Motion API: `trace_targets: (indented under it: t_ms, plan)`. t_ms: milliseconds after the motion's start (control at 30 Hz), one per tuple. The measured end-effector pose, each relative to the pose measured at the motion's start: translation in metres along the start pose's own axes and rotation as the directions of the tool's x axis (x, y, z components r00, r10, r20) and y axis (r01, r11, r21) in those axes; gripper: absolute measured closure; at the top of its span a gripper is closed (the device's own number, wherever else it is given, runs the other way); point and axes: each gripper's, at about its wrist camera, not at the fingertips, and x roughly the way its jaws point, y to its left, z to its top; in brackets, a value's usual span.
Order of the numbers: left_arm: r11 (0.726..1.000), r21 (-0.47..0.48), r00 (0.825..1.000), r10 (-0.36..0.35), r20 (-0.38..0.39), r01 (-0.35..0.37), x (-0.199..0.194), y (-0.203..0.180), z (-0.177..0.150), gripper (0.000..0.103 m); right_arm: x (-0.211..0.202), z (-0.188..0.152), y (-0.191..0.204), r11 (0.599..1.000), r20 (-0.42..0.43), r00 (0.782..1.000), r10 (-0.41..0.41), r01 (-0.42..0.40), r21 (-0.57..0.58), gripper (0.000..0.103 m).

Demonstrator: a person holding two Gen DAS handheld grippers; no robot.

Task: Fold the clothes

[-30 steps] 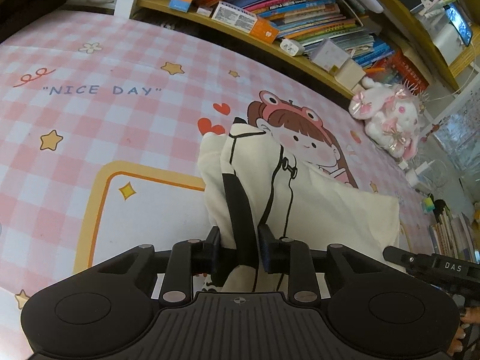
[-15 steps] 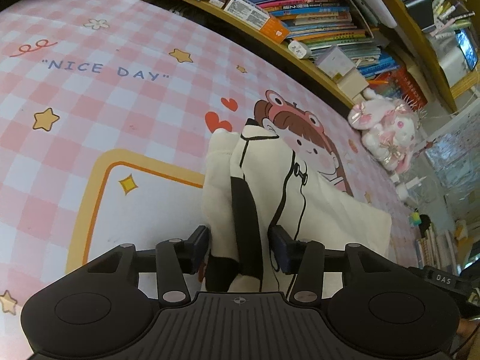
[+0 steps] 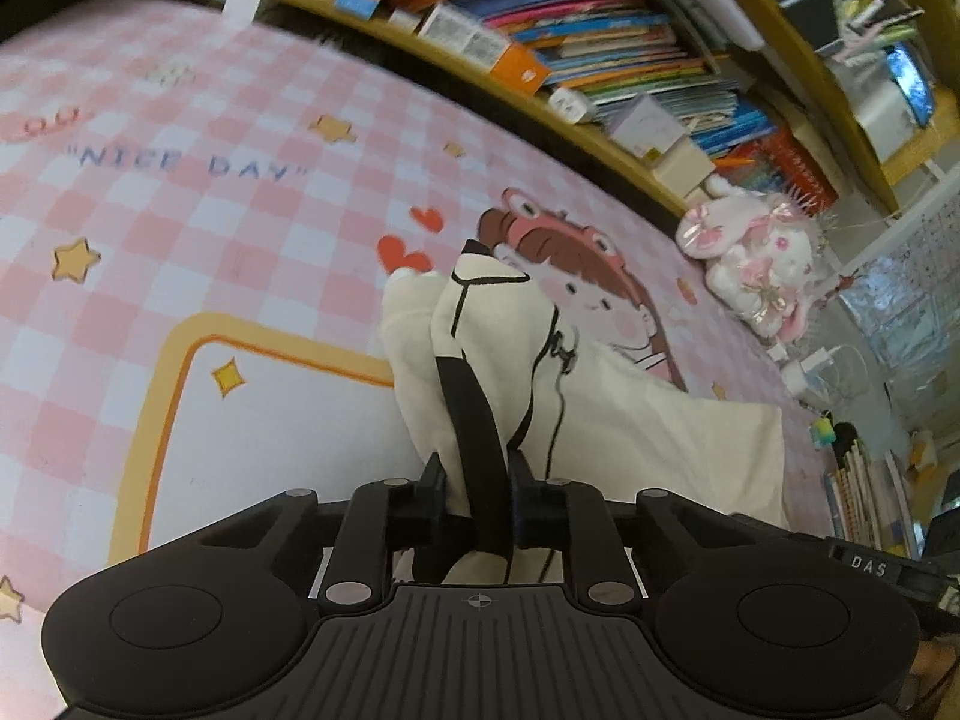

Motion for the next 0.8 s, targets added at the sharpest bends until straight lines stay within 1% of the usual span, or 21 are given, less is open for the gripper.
trace_targets:
  t_ms: [67, 167, 400, 600, 800]
  plan:
    - [1.0, 0.012, 1.0, -0.016, 0.016, 0.016, -0.006, -0.005, -0.002, 0.086, -0.003, -0.001, 0.005, 0.999, 0.012, 1.0, -0.005, 0.005, -0.034, 0.083]
    - [0.999, 0.023, 0.999, -0.026, 0.021, 0.026, -0.011, -0.011, -0.007, 0.086, -0.008, -0.002, 0.012, 0.997, 0.03, 0.999, -0.01, 0.013, -0.079, 0.083]
    - [0.999, 0.032, 0.999, -0.022, 0.033, 0.021, -0.018, -0.024, -0.019, 0.085, -0.023, -0.007, 0.009, 0.997, 0.036, 0.999, -0.013, 0.016, -0.081, 0.083]
    - [0.999, 0.043, 0.999, -0.014, 0.051, 0.012, -0.027, -0.036, -0.032, 0.085, -0.037, -0.013, 0.008, 0.995, 0.041, 0.999, -0.001, 0.005, -0.098, 0.083]
    - [0.999, 0.034, 0.998, -0.009, 0.07, 0.007, -0.037, -0.044, -0.045, 0.085, -0.05, -0.02, 0.006, 0.993, 0.041, 0.999, 0.014, -0.009, -0.118, 0.083]
